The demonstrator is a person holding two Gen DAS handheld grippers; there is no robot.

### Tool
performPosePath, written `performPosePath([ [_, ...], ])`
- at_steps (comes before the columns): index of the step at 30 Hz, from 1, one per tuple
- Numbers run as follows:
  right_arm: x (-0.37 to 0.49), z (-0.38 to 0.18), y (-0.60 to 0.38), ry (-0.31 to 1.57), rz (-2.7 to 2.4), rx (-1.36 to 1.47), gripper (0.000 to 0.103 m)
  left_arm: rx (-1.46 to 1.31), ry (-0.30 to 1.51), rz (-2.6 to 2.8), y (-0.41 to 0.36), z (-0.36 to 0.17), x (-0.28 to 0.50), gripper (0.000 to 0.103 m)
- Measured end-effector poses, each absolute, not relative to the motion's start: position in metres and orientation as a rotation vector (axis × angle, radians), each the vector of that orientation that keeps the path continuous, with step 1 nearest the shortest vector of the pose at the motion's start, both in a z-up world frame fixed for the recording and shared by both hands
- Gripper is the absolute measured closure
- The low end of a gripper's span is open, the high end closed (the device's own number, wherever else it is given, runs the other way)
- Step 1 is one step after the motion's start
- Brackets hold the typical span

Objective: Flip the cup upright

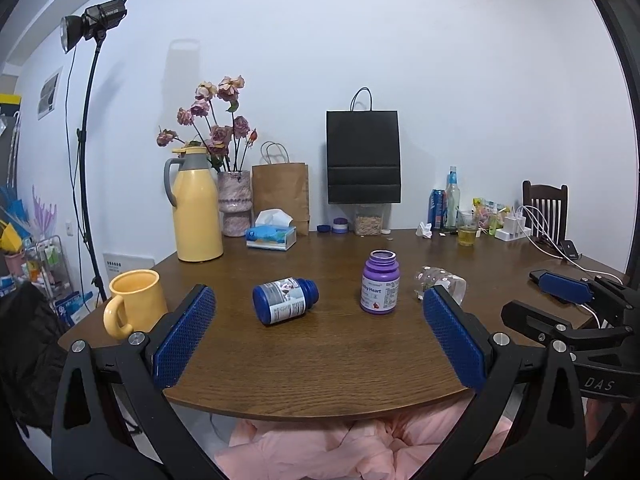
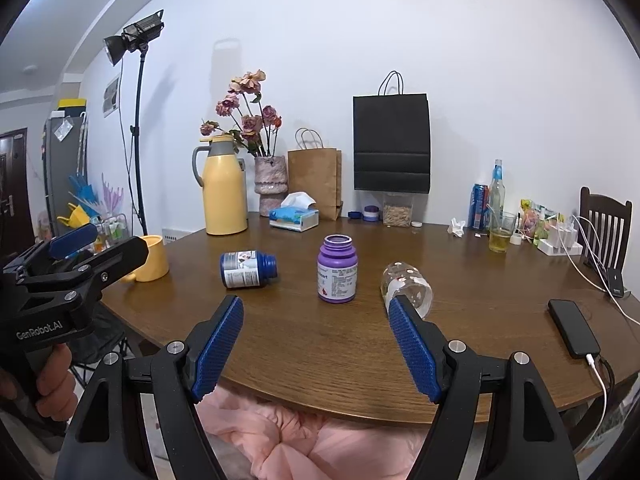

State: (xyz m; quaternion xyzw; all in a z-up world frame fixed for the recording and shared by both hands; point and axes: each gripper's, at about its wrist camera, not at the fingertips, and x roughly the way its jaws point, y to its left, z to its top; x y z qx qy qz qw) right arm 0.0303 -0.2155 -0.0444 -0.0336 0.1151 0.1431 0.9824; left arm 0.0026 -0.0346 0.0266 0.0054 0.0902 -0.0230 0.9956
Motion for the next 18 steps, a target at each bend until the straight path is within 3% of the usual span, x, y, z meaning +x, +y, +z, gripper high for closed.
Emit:
performPosePath([
  [18,0.0299,-0.0443,-0.2164,0.239,0.285,-0.064,0.023,0.007,0.182,-0.044,-0.0338,0.0280,0.0032,0.000],
])
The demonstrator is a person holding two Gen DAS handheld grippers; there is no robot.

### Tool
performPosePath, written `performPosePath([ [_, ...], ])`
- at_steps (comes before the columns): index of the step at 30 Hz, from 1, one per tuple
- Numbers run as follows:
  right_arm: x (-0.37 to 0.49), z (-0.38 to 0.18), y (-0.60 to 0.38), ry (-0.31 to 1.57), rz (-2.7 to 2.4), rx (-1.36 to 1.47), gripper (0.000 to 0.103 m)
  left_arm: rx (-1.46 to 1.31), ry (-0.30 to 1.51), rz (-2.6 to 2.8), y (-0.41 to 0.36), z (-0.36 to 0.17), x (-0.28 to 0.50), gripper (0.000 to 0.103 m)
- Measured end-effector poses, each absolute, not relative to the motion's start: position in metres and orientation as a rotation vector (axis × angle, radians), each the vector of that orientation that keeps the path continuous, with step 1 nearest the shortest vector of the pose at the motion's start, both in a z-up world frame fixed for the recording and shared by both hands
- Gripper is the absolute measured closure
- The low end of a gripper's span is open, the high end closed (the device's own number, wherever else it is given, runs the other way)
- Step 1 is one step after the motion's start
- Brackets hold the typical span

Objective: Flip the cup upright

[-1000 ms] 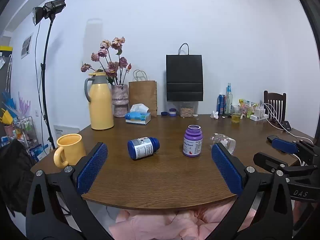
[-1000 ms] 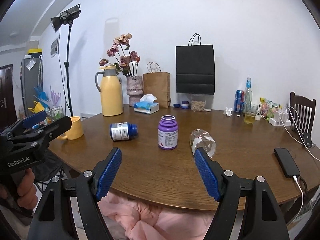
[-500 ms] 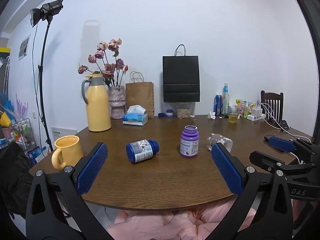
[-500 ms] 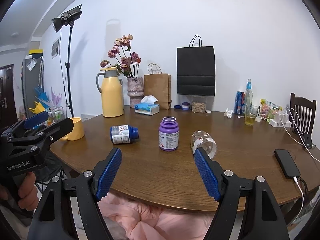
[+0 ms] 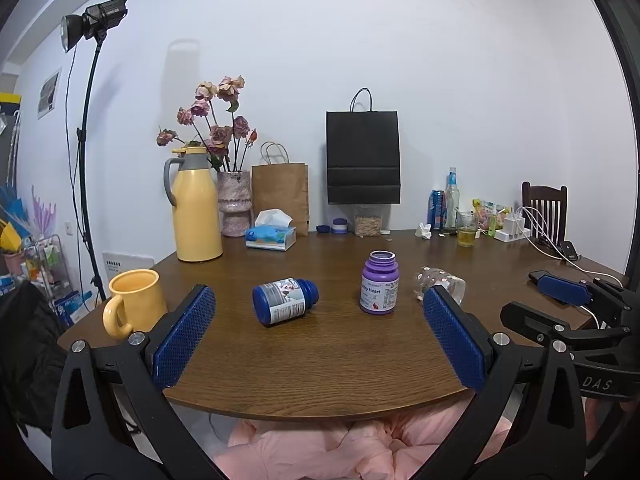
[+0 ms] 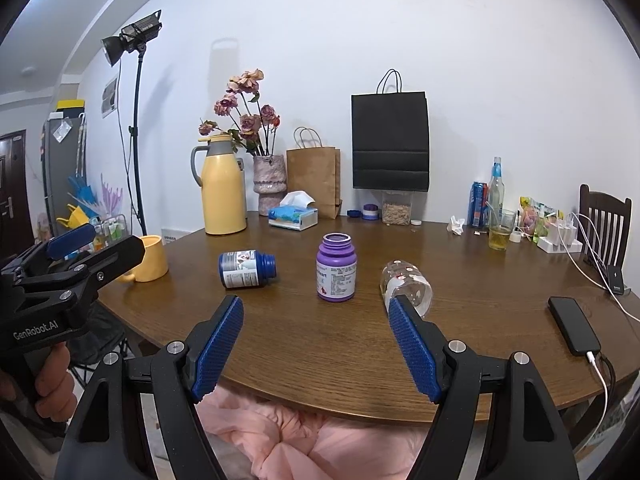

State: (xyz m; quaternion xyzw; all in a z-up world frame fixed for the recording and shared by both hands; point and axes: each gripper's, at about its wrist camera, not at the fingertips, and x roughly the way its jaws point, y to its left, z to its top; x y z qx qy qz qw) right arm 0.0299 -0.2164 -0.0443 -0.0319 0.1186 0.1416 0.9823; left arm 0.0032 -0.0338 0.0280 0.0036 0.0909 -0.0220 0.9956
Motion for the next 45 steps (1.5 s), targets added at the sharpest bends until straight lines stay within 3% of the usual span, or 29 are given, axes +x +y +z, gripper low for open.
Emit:
performPosePath([
  [45,0.0361,-0.0442,-0.2181,0.245,0.279,-0.055,0.023,0.001,0.186,-0.025,-0.0396,0.0240,0.0040,0.000],
])
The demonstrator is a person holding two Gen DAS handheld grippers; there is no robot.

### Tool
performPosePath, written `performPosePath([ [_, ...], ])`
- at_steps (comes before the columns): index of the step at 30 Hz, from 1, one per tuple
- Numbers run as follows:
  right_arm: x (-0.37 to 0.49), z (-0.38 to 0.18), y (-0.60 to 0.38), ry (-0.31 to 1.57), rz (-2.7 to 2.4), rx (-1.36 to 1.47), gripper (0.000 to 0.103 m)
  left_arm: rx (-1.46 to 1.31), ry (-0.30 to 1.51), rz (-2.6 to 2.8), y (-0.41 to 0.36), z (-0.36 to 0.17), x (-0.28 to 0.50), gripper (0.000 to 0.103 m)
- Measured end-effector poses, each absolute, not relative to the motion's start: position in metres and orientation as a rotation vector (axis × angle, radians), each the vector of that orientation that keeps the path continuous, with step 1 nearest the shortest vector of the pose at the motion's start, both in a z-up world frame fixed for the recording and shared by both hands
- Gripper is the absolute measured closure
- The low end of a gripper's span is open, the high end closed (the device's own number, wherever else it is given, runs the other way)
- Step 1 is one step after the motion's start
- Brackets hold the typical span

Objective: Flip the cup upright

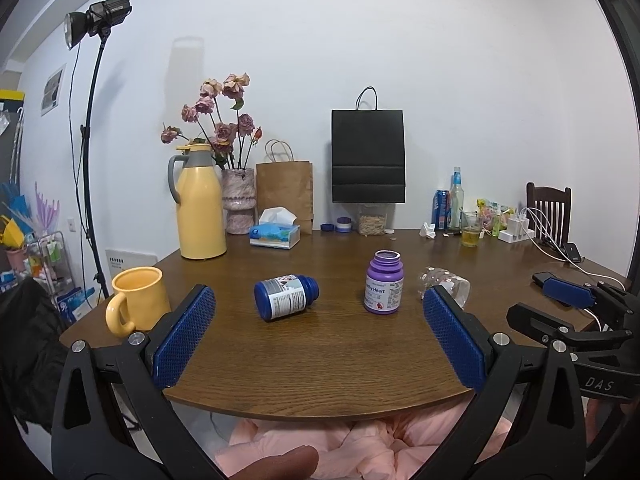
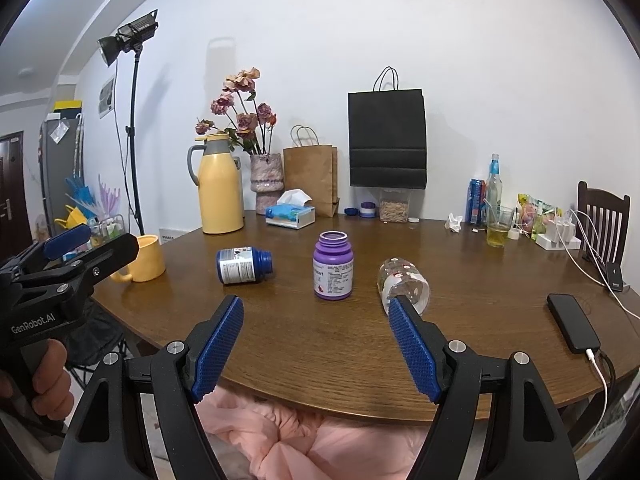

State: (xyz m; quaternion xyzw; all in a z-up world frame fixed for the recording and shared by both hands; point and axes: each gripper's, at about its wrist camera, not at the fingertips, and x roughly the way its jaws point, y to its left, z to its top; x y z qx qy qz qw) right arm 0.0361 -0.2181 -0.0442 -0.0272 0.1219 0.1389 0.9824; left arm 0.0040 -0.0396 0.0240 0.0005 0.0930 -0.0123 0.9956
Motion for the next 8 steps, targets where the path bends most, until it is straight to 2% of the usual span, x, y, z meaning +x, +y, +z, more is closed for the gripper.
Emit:
performPosePath([
  [8,0.0354,-0.0454,-0.2183,0.247,0.278,-0.053,0.023,-0.007,0.187,-0.032,-0.0389,0.0246,0.0025,0.000],
])
